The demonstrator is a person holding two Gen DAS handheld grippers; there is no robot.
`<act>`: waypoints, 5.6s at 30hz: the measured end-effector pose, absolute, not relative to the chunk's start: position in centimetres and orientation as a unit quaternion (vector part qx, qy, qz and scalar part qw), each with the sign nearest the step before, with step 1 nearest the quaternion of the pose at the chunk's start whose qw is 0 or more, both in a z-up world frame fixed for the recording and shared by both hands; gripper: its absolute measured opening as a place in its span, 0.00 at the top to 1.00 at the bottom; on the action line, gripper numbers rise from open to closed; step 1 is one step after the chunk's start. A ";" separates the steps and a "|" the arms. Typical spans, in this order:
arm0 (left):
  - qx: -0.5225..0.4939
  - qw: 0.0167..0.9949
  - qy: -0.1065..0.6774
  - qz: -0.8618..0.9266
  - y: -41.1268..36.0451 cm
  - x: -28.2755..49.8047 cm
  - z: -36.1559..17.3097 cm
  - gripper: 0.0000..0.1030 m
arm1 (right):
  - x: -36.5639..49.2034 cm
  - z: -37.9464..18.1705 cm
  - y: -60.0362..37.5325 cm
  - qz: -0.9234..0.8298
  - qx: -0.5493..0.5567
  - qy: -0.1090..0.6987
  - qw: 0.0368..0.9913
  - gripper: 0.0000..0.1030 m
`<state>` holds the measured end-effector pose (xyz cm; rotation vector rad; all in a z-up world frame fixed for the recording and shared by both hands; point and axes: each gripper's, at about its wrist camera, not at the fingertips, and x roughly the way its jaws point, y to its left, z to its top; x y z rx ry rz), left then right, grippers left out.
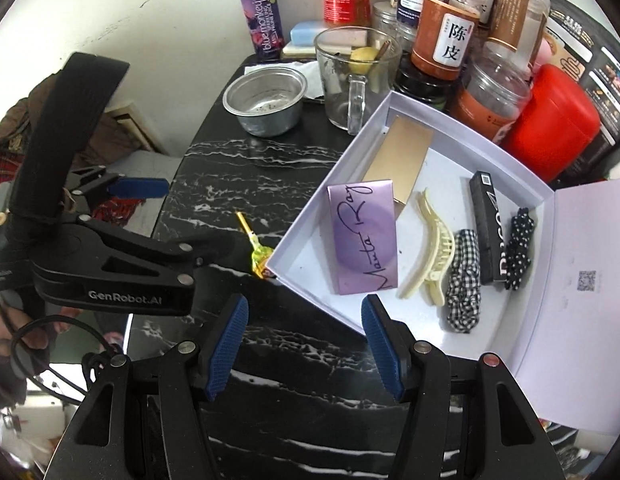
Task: Organize rigid objects
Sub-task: 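Move the open right tool down toward the lollipop on the table, then close the right tool on the yellow-green lollipop head and lift it, then carry the lollipop with right tool over the white box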
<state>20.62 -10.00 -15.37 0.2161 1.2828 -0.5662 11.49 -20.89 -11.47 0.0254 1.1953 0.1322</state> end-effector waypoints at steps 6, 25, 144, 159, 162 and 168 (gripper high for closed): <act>0.117 0.746 0.590 -0.286 -11.2 20.8 -16.8 0.06 | 11.8 -12.6 -21.7 0.066 0.020 0.566 0.822 0.42; 0.182 0.726 0.572 -0.336 -13.2 21.2 -20.0 0.07 | 12.1 -13.8 -22.5 0.068 0.031 0.576 0.814 0.42; 0.076 0.764 0.526 -0.366 -9.7 11.4 -8.7 0.64 | 7.8 -10.6 -19.6 0.232 0.000 0.550 0.803 0.74; 0.113 0.748 0.510 -0.410 -16.9 12.4 -8.1 0.64 | 6.7 -8.9 -25.7 0.166 0.021 0.546 0.821 0.74; 0.118 0.747 0.508 -0.413 -18.1 12.9 -8.0 0.64 | 7.2 -9.1 -26.7 0.158 0.023 0.546 0.823 0.74; 0.130 0.748 0.498 -0.419 -20.4 14.3 -7.5 0.64 | 8.3 -9.1 -28.8 0.145 0.029 0.541 0.828 0.74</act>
